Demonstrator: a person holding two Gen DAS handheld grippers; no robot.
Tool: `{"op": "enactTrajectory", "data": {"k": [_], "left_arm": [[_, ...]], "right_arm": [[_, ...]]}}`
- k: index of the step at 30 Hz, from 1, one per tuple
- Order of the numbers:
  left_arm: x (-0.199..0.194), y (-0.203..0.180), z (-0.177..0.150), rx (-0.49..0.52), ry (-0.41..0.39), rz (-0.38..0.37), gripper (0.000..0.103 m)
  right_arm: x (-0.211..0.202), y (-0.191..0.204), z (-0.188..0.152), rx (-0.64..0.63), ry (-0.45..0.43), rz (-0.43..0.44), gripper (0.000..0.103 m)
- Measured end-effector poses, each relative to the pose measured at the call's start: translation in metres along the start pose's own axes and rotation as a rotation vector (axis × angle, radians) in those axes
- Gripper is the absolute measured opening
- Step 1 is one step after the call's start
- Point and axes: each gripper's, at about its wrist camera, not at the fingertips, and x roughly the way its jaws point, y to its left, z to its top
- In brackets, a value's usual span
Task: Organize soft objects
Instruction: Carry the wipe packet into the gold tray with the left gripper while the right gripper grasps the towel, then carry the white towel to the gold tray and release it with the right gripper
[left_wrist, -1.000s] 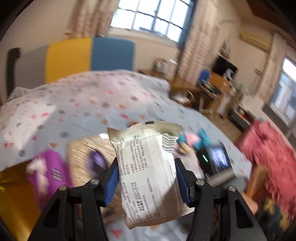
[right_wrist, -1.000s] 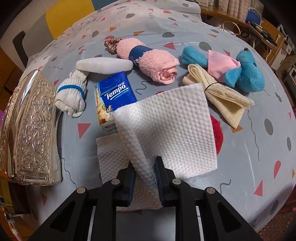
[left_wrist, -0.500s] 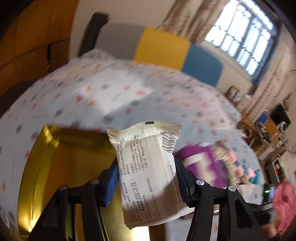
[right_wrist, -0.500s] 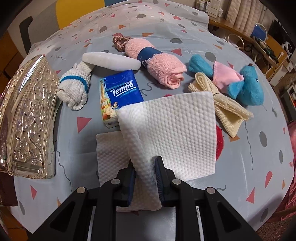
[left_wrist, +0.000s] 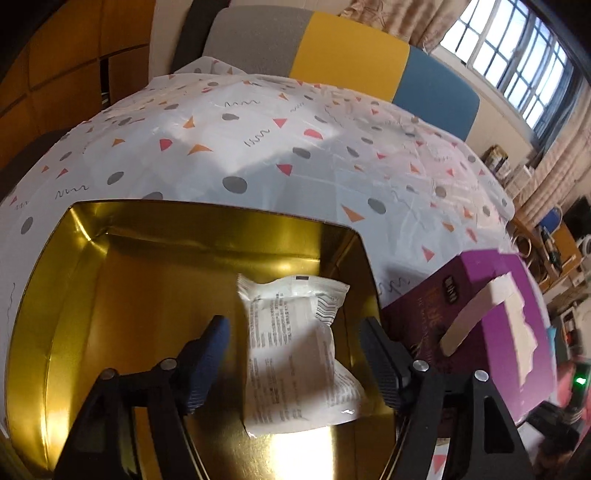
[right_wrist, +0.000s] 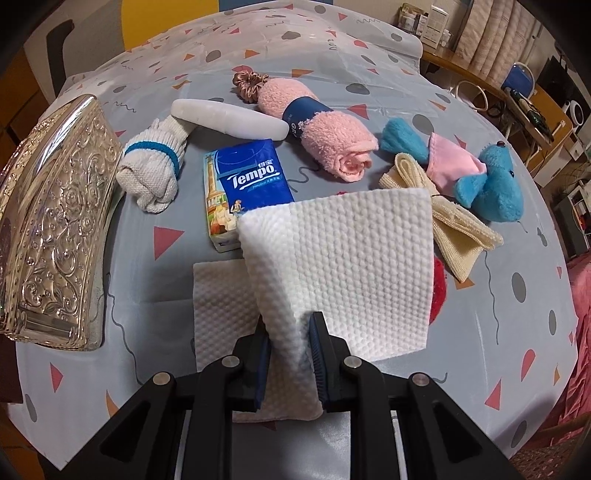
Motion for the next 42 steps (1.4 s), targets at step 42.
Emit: {"op": "enactTrajectory", "data": {"k": [42], "left_arm": [[-0.129, -0.011, -0.100, 0.124, -0.179, 0.018, 0.078]], "right_arm": [[-0.146, 0.027, 0.066, 0.126, -0.295, 0.616, 0.009]]}}
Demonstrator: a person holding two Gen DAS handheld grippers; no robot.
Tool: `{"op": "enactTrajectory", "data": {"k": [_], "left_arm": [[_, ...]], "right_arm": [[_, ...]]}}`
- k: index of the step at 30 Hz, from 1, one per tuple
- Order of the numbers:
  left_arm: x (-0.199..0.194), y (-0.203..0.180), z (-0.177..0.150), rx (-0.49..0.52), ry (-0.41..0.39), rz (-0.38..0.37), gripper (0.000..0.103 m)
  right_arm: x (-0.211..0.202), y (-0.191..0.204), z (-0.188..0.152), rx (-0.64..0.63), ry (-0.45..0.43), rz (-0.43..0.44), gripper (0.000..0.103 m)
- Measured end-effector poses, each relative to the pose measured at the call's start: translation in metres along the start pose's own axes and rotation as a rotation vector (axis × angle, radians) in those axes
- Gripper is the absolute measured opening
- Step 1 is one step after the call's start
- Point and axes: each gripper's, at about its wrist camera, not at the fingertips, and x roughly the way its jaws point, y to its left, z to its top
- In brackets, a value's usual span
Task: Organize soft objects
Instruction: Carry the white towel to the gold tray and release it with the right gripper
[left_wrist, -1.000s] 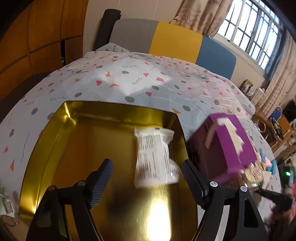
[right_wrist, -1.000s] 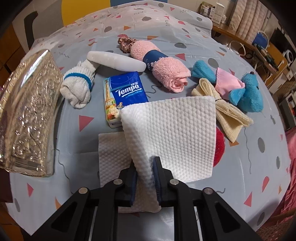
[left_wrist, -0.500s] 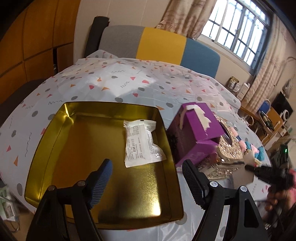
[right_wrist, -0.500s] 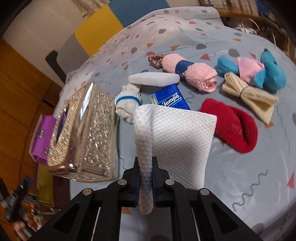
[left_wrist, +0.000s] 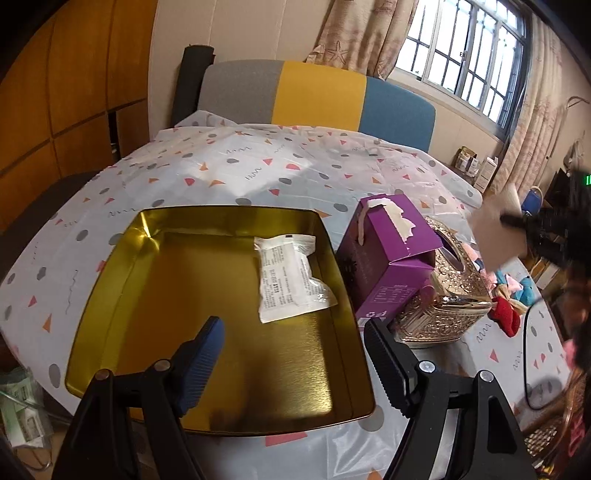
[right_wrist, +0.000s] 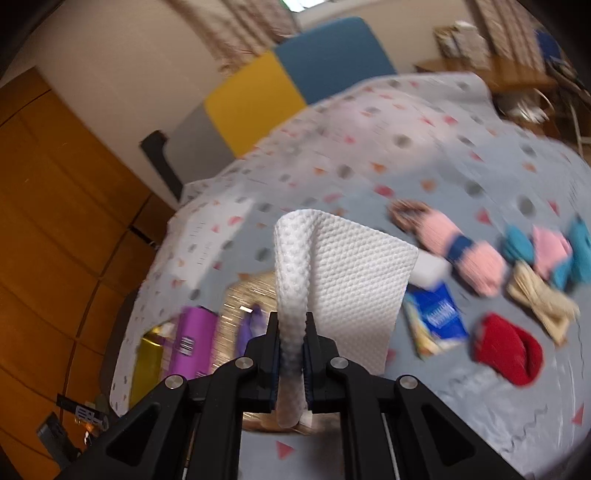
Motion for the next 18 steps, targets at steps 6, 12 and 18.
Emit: {"op": "enactTrajectory", "data": {"k": [6, 12, 18], "left_arm": [[-0.001, 0.011, -0.002, -0.024, 0.006, 0.017, 0.078], [-0.003, 0.026, -0.005, -0.061, 0.009, 0.052, 0.078], [-0.007, 0.047, -0.009, -0.108, -0.001, 0.107, 0.078]], "right_arm": [[0.008, 0.088, 0.015, -0.152, -0.021, 0.135, 0.009], [0.016, 0.168, -0.002, -0.279, 0.035, 0.318, 0.009], [0.040, 0.207, -0.043, -0.351, 0.162, 0.410, 0.009]]}}
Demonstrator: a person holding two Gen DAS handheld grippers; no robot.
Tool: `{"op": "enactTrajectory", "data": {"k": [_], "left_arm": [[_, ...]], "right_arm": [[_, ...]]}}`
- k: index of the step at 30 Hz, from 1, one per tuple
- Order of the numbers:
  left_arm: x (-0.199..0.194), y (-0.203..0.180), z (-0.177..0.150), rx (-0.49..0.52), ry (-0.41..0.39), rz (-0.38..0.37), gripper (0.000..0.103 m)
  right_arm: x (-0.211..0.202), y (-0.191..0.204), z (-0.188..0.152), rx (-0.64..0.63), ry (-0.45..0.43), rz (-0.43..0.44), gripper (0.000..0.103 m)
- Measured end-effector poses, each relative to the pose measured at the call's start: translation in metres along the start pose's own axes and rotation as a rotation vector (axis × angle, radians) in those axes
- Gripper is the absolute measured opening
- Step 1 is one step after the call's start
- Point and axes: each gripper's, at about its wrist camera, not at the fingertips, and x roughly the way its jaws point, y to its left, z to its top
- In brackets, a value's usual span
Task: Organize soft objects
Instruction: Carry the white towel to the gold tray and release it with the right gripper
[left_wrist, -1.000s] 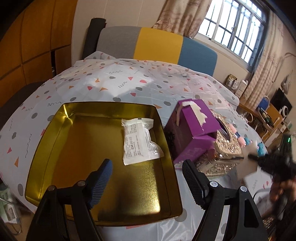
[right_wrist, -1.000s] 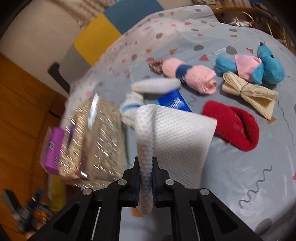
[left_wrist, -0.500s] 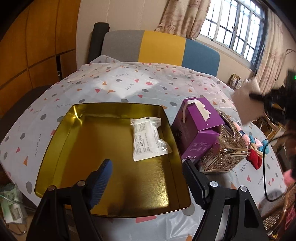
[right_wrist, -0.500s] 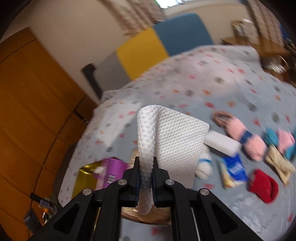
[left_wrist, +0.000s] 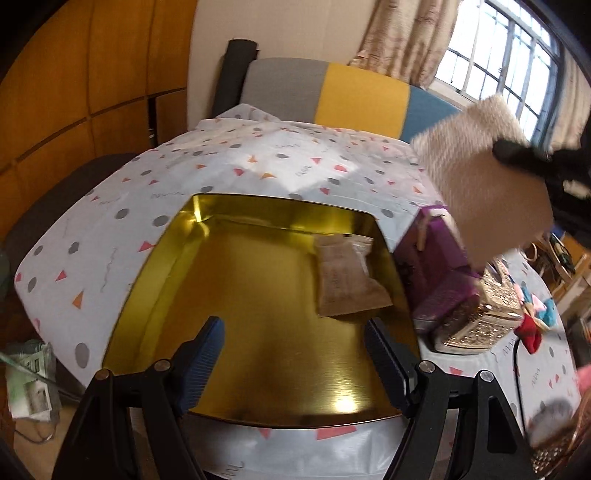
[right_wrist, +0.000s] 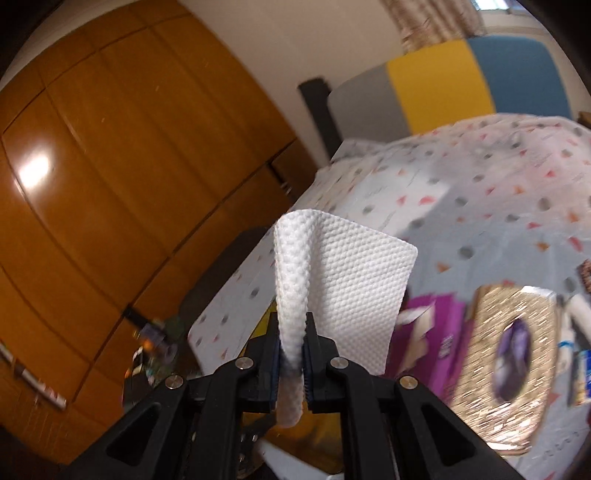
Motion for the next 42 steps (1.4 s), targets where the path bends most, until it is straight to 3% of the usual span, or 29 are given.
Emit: {"op": "enactTrajectory", "data": {"k": [12, 18, 27, 33, 36, 39, 42], "left_arm": [[0.000, 0.028, -0.001, -0.060, -0.002, 0.059, 0.078], [0.001, 0.040, -0.002, -0.092, -0.003, 0.080, 0.079], [0.001, 0.060, -0.002, -0.138, -0.002, 0.113, 0.079], [0.001, 0.057, -0.002, -0.130, -0.001, 0.102, 0.080], [0.000, 0.055, -0.001, -0.126, -0.006, 0.098, 0.082], [-0.003, 0.051, 0.001, -0.114, -0.015, 0.095, 0.082], [-0.005, 0.047, 0.001, -0.102, -0.020, 0.089, 0.082]], "right_arm": [[0.046, 0.003, -0.050, -0.004, 0.155, 0.034, 0.009], [0.068, 0.005, -0.072, -0.027, 0.238, 0.012, 0.009], [0.108, -0.014, -0.095, -0.078, 0.359, -0.216, 0.011], [0.123, -0.013, -0.113, -0.138, 0.445, -0.270, 0.012], [0.122, -0.012, -0.117, -0.131, 0.470, -0.249, 0.026], [0.111, -0.008, -0.114, -0.142, 0.424, -0.240, 0.045], [0.098, -0.005, -0.111, -0.146, 0.380, -0.248, 0.045]]}}
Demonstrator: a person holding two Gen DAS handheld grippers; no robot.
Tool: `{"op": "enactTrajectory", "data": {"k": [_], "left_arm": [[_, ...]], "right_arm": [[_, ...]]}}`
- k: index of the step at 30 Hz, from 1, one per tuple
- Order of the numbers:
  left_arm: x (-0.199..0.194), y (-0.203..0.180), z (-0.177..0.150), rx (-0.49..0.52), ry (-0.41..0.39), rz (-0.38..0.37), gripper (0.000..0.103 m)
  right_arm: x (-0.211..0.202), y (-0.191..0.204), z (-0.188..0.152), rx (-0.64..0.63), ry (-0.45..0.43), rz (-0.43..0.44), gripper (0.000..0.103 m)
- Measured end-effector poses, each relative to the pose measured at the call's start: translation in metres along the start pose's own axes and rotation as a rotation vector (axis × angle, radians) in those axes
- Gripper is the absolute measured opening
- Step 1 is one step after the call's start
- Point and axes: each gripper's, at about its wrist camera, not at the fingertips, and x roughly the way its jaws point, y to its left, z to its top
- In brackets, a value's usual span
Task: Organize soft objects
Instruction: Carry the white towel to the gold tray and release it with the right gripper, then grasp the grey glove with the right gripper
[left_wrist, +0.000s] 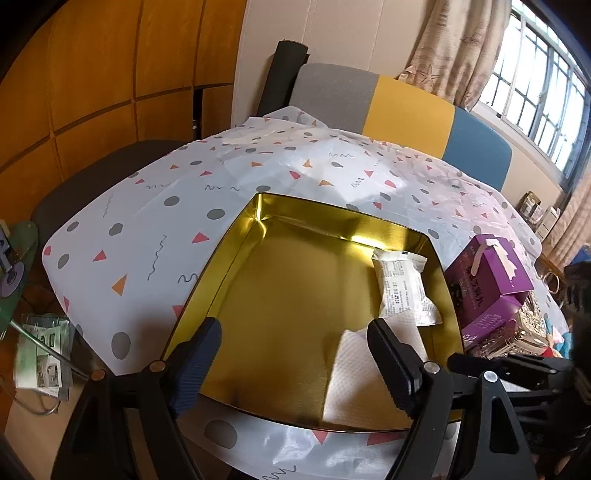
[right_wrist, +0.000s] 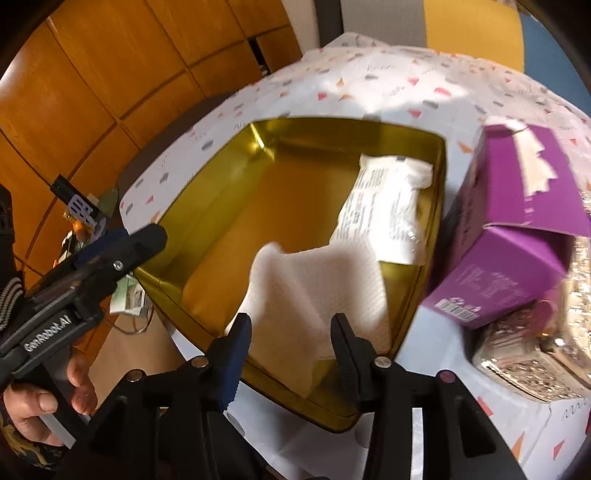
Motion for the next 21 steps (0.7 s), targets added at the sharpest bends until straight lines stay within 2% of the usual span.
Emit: {"op": "enactTrajectory", "data": {"k": [5, 12, 16, 21], "left_arm": [[-0.002, -0.007, -0.001, 0.029, -0.004, 0.000, 0.082], [-0.011, -0.029, 0.003, 0.096, -0.032, -0.021, 0.082], [-0.015, -0.044, 0.006, 0.146, -0.039, -0.048, 0.082], [-0.021, -0.073, 0.008, 0.220, -0.055, -0.107, 0.082]], "right_arm": [[-0.024, -0.004, -0.004, 0.017, -0.091, -0.019, 0.045], [-0.076, -0.017, -0.013, 0.050, -0.277, -0.043, 0.045], [-0.111, -0.049, -0.025, 0.135, -0.365, -0.074, 0.045], [-0.144, -0.102, -0.050, 0.271, -0.420, -0.135, 0.045]]}}
